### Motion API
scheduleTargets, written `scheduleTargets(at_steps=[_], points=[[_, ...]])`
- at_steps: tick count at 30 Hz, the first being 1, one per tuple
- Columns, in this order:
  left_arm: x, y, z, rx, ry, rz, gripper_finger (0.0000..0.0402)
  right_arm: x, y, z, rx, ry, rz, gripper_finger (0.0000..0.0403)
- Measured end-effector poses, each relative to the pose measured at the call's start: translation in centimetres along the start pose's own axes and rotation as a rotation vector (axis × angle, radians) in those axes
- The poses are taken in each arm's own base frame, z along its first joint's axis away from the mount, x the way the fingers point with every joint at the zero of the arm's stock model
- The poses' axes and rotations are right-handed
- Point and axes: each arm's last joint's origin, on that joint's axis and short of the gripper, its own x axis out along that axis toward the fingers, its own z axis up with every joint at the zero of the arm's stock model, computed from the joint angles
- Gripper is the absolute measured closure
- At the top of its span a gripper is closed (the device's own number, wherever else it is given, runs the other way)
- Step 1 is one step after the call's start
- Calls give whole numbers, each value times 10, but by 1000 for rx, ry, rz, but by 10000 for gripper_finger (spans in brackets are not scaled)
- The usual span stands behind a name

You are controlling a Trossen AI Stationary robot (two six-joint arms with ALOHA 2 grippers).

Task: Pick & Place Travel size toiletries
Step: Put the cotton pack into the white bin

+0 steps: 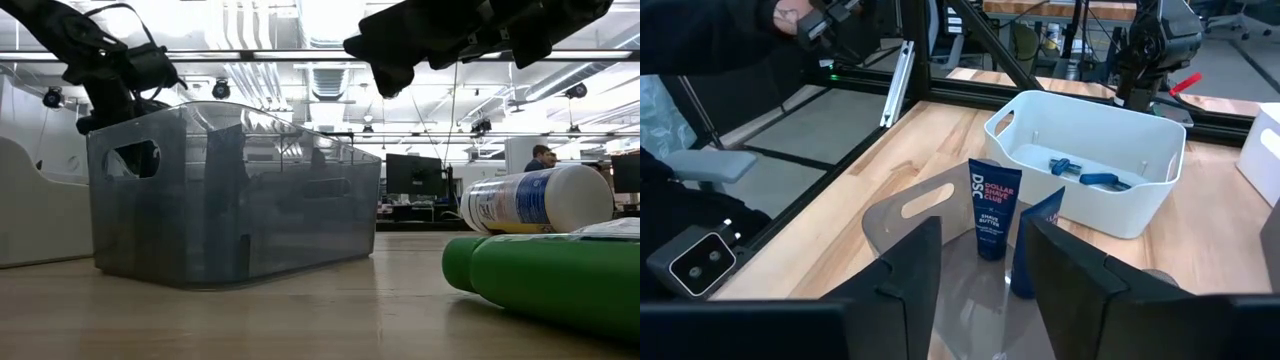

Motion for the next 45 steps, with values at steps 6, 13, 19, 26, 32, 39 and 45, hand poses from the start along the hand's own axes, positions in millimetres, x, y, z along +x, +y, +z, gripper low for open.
scheduleTargets(at_steps=[6,13,19,26,32,39,45], points=[[-1,0,2,-29,-2,-30,243,0,0,0,0,0,0,289],[-11,3,15,-91,-80,-101,244,0,0,0,-3,0,0,315],[-23,8,25,-154,-184,-178,243,0,0,0,-5,0,0,339],[-29,9,30,-183,-268,-267,243,0,0,0,-11,-1,0,358],[-31,8,31,-171,-277,-323,243,0,0,0,-11,-1,0,354],[-40,-3,38,-157,-364,-457,243,0,0,0,-7,0,0,342],[-60,-22,42,-110,-474,-585,246,0,0,0,-7,0,0,333]])
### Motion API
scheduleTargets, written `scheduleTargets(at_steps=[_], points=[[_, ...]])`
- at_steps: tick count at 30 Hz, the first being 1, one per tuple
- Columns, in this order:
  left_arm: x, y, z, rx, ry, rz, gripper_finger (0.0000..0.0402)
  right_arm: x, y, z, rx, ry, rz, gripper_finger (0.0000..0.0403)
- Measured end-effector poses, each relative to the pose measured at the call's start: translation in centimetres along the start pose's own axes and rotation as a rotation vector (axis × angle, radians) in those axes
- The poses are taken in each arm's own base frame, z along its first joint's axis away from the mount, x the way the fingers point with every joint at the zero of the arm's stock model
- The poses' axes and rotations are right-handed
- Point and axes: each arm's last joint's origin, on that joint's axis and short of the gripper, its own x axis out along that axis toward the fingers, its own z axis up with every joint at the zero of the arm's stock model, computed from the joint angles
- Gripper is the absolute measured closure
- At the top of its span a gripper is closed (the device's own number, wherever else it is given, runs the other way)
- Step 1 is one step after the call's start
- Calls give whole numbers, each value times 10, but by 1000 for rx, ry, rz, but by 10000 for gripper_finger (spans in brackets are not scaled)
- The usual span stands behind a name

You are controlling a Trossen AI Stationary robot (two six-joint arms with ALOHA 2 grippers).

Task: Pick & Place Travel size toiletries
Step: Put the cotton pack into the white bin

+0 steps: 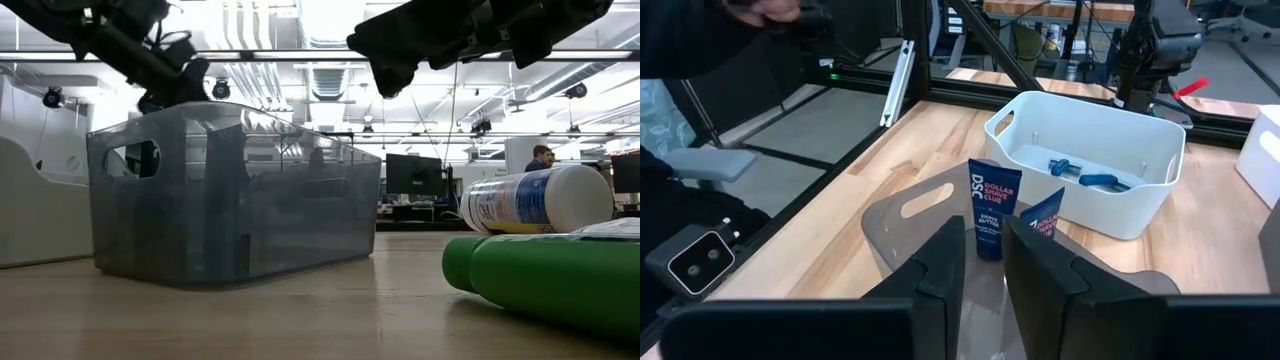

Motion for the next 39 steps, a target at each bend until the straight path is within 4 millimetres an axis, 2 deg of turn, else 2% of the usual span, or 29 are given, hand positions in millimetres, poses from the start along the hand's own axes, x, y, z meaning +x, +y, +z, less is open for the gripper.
scheduleTargets(at_steps=[8,19,28,32,39], points=[[-11,-36,5,37,-90,-200,246,0,0,0,0,0,0,321],[-28,-83,-7,116,-73,-451,246,0,0,0,3,0,0,304],[-40,-129,-18,169,-123,-653,246,0,1,-1,121,9,26,282],[-44,-143,-23,175,-133,-713,246,1,2,-4,152,87,53,267],[-51,-164,-34,188,-138,-797,246,3,3,3,200,313,46,241]])
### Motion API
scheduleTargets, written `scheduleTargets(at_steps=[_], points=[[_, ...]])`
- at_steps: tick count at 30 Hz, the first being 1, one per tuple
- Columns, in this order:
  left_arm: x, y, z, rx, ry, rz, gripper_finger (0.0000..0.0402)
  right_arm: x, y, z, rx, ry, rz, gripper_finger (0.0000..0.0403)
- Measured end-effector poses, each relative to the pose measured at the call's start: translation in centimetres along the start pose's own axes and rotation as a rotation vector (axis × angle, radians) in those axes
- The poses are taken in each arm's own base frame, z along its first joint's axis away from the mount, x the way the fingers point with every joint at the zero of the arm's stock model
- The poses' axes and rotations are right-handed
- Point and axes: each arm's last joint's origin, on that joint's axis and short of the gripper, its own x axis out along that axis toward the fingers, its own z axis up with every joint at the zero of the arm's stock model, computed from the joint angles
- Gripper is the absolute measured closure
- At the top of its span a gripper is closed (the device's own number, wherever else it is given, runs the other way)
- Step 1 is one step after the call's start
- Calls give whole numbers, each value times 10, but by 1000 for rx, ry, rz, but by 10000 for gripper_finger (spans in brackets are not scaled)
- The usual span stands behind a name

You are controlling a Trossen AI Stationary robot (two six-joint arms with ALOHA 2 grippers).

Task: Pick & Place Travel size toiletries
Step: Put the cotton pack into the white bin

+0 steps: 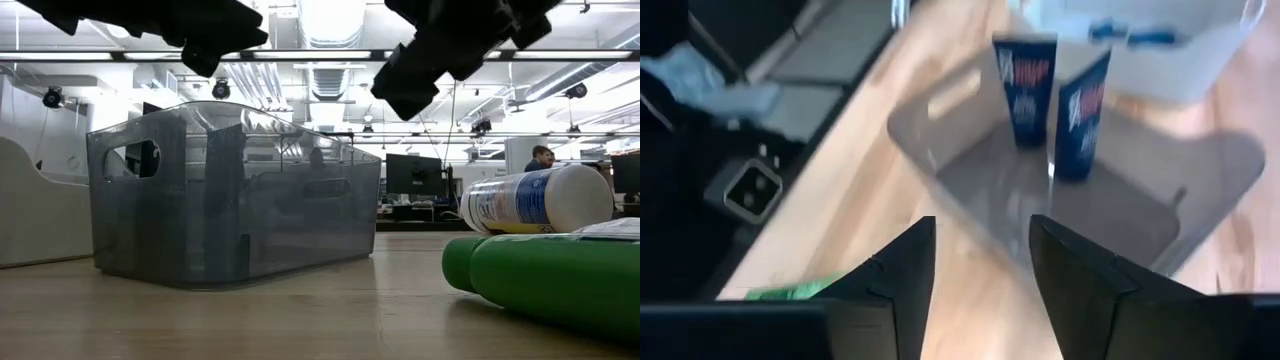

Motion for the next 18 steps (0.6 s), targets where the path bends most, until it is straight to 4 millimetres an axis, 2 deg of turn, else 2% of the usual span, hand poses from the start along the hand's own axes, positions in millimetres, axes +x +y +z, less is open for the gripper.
scheduleTargets(at_steps=[8,18], points=[[10,-24,-11,9,-1,-82,246,-4,20,3,25,222,16,229],[15,-47,-19,6,-21,-159,246,-7,42,-15,117,421,22,266]])
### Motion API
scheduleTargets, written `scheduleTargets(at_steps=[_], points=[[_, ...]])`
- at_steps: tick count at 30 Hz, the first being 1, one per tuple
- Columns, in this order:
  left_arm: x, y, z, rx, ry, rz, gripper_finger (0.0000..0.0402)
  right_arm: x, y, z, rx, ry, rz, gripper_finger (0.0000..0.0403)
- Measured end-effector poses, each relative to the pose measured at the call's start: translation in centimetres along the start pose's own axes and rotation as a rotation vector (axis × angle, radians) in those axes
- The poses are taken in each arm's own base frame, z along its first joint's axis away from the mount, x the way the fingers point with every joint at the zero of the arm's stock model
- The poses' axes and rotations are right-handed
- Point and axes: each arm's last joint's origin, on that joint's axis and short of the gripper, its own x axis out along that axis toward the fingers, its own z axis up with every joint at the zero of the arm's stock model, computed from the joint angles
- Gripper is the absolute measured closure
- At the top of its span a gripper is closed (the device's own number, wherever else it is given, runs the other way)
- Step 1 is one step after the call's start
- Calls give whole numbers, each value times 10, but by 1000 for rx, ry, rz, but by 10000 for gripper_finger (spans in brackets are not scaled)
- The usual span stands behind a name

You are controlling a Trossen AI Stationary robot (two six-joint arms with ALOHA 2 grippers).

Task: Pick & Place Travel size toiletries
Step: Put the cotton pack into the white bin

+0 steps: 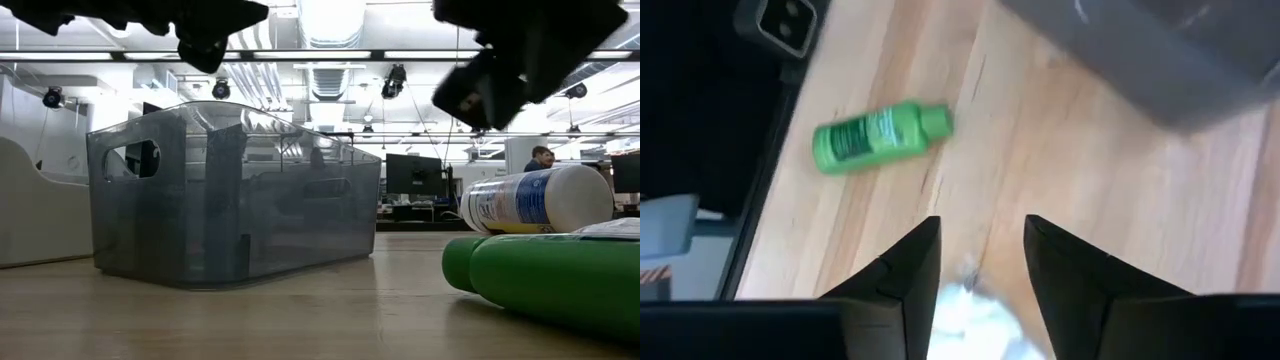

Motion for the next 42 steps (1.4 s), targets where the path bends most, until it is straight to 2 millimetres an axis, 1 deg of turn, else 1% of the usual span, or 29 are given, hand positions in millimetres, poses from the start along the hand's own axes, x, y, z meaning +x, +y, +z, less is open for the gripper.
scheduleTargets(at_steps=[6,11,17,21,24,29,34,38,42], points=[[-1,-9,0,1,-7,-26,246,10,7,-19,56,91,0,290],[-1,-11,1,1,-12,-15,246,14,9,-32,101,153,-11,307],[-1,-11,1,-12,-11,-6,246,21,5,-48,146,206,-29,321],[-1,-11,1,-15,-10,-3,246,25,2,-57,180,220,-38,309],[-2,-10,0,-15,-11,13,246,27,0,-61,209,231,-46,287],[-2,-10,0,-15,-10,16,246,28,-3,-66,209,229,-92,244],[-2,-10,-1,-20,-8,16,246,29,-5,-67,200,212,-159,221],[-2,-10,-1,-21,-8,16,246,29,-6,-67,205,197,-203,224],[-2,-10,-1,-24,-7,16,246,29,-7,-68,205,198,-218,254]])
